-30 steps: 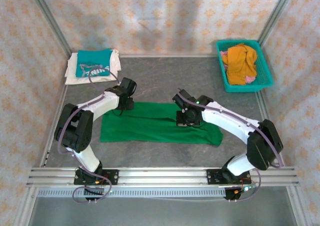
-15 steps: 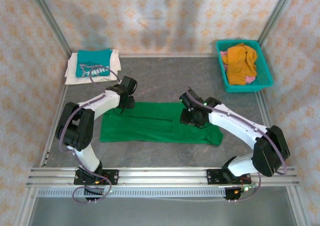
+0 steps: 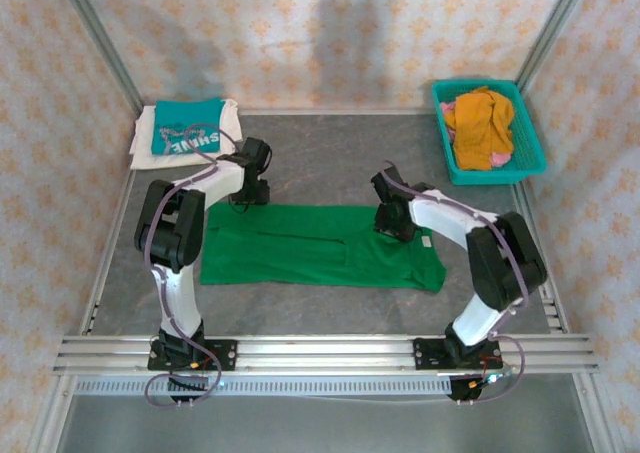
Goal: Fold and stack the t-shirts
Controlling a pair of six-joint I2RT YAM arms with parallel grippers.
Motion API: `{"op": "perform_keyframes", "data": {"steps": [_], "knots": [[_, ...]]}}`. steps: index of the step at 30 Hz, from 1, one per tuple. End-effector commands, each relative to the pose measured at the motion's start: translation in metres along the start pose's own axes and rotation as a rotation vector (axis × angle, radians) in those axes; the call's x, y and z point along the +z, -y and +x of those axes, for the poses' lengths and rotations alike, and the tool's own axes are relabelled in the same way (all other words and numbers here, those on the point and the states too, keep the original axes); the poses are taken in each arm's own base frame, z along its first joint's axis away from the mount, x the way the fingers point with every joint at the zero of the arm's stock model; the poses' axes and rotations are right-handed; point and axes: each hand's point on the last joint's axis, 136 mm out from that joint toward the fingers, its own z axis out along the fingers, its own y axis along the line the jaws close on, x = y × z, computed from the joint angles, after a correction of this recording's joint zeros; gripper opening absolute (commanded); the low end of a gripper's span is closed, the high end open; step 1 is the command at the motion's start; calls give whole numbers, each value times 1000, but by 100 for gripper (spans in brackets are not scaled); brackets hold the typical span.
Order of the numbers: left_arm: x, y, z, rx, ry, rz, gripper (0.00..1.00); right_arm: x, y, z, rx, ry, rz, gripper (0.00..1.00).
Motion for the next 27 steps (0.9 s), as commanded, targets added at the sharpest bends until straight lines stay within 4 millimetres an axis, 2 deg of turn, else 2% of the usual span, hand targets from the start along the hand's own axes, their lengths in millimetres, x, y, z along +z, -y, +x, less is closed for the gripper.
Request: {"op": "perform_keyframes", "data": {"steps": [1,5,9,11,13,14,16,19,22,25,27], "knots": [[10,-17,30,-73,-110,20,37,13,-16,-13,17,16,-29,37],[7,-32,62,-139,-150,19,37,34,-29,-23,1,16,-29,37],[-2,-29,103,-220,-198,82,37,57,-47,-44,-6,27,-50,36],[-7,-34,123,-286,-201,73,37,65,-65,-60,-16,46,-89,36],[-11,-34,142,-335,-197,88,38,69,-91,-77,-54,67,-152,35],[-13,-34,153,-344,-208,88,38,69,-110,-91,-80,83,-190,35],[-18,-28,167,-334,-236,103,38,67,-133,-119,-103,126,-209,36],[-27,-6,190,-256,-282,135,37,44,-169,-164,-126,202,-279,37],[-39,15,204,-190,-302,163,35,5,-188,-201,-134,291,-331,38],[-60,28,191,-190,-228,224,35,-35,-191,-217,-149,347,-352,41],[-83,35,167,-191,-138,276,35,-54,-180,-216,-141,370,-337,42]]}}
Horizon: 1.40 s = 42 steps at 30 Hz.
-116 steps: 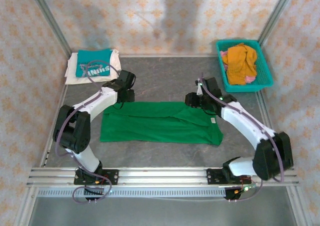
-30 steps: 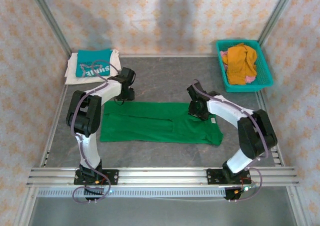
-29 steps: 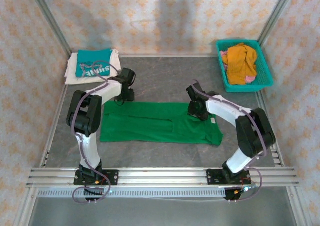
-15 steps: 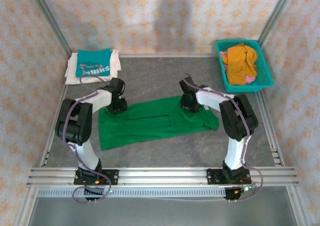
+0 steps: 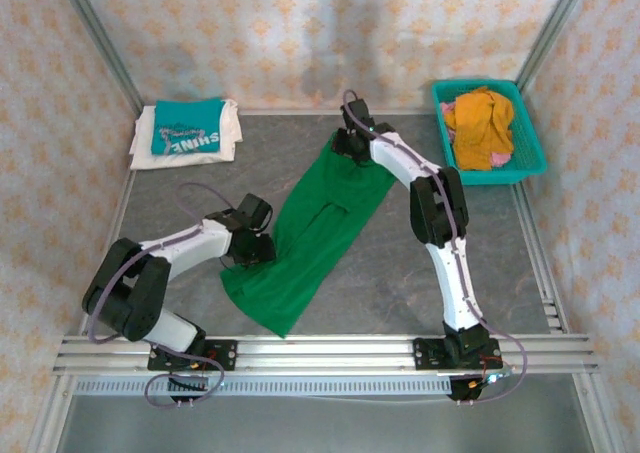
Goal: Fold and stack the t-shirts
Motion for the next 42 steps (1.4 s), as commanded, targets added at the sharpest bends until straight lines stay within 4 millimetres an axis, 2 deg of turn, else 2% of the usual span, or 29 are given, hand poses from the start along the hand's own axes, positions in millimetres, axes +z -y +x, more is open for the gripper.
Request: {"op": "perform_keyframes", "data": {"steps": [1,3,6,8,10,12,15,18,21,27,31,35,38,40,42], "knots": [[-34,13,-9,-19,52,53,35,-56,2,-25,-23,61,33,42],[-53,28,-32,31,126,77,38,-73,17,-20,22,88,67,43],[-61,39,-68,75,182,48,39,-87,48,-6,112,99,106,43],[-57,53,-89,106,182,77,39,-90,66,3,152,97,128,42],[-49,65,-109,111,192,95,38,-86,76,12,169,66,129,42],[-40,70,-125,121,206,79,38,-76,76,22,162,8,119,41],[-15,68,-134,112,172,68,37,-58,78,43,172,-98,133,38],[7,59,-133,91,120,36,34,-44,85,56,196,-135,154,37],[15,47,-128,81,119,-1,33,-31,85,64,195,-152,152,37],[15,17,-98,37,81,-49,34,4,83,82,203,-206,149,36],[-1,-1,-80,-1,120,-61,34,36,78,83,212,-208,126,34],[-18,5,-66,-41,141,30,36,70,59,64,205,-190,51,34],[-28,8,-59,-22,154,59,37,92,26,36,178,-150,-84,35],[-32,10,-57,-8,177,75,38,90,3,7,155,-111,-150,35],[-35,11,-59,0,196,81,38,78,-17,-20,127,-63,-210,37]]}}
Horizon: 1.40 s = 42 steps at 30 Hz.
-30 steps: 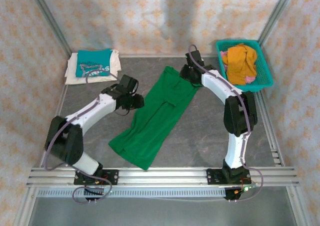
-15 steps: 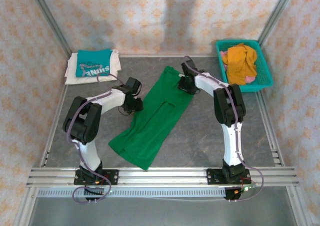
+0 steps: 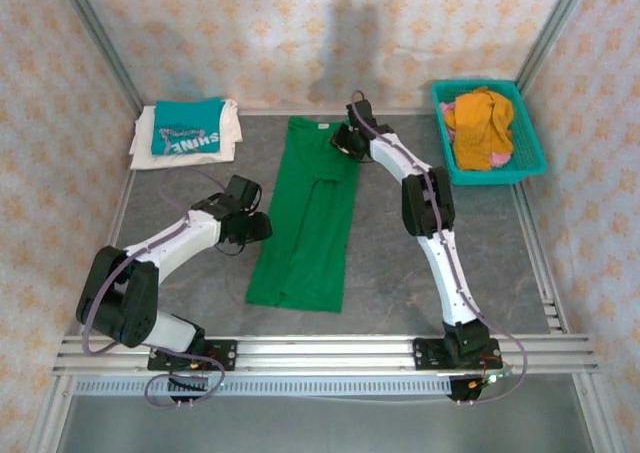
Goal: Fold and stack the t-shirts
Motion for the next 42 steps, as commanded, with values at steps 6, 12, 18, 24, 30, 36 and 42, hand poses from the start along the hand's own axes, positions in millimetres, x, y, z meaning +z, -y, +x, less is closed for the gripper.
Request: {"op": "perform_keyframes", "data": {"steps": [6,12,18,24,30,36,42], "knots": [[-2,10,-13,23,39,9,38,-69,-76,-40,-108,42,-172,41],[15,12,-14,56,11,3,37,-132,-66,15,-171,-18,-90,42],[27,28,-18,73,-15,52,31,-154,-48,89,-170,-64,-134,39],[42,47,-5,103,-42,90,28,-133,-20,127,-142,-158,-81,33],[65,50,14,57,-78,98,27,-104,2,137,-105,-187,-13,30],[79,61,21,53,-79,111,27,-85,38,128,-82,-168,144,28],[92,56,11,47,-53,42,27,-66,63,117,-30,-156,212,27]]}}
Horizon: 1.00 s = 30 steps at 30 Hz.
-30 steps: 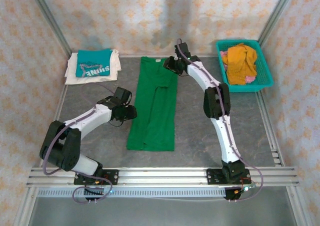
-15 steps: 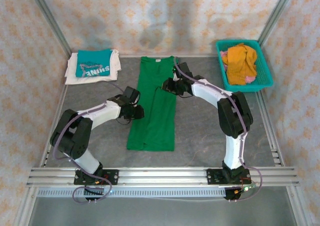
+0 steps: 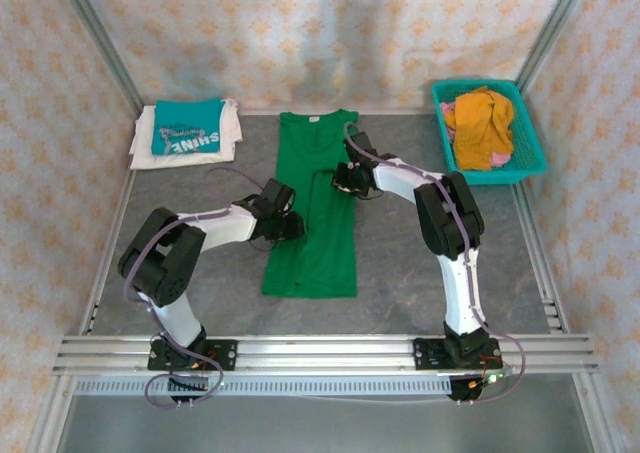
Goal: Fold and stack the t-shirts
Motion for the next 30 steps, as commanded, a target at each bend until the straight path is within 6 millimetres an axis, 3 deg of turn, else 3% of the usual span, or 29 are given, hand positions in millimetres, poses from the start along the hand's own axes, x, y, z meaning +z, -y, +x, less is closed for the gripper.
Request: {"op": "perform_keyframes", "data": {"steps": [1,5,11,15,18,23,26,30], "knots": [[18,-21,3,-13,-15,-112,27,16,30,-10,50,11,107,27],[27,-19,-12,-11,3,-132,27,22,27,-18,45,13,102,27],[24,-21,-33,-33,29,-145,27,11,8,-28,33,27,48,28],[5,-19,-34,-39,47,-142,28,-16,-12,-31,15,35,-25,32],[-22,-16,-30,-58,74,-117,30,-50,-29,-27,-16,55,-111,34],[-65,-39,-1,-94,93,-139,37,-105,-33,-1,-57,111,-230,37],[-68,-60,33,-122,6,-150,41,-114,-23,25,-59,107,-287,39],[-68,-75,69,-96,-124,-188,41,-111,-21,63,-94,43,-383,42]]}}
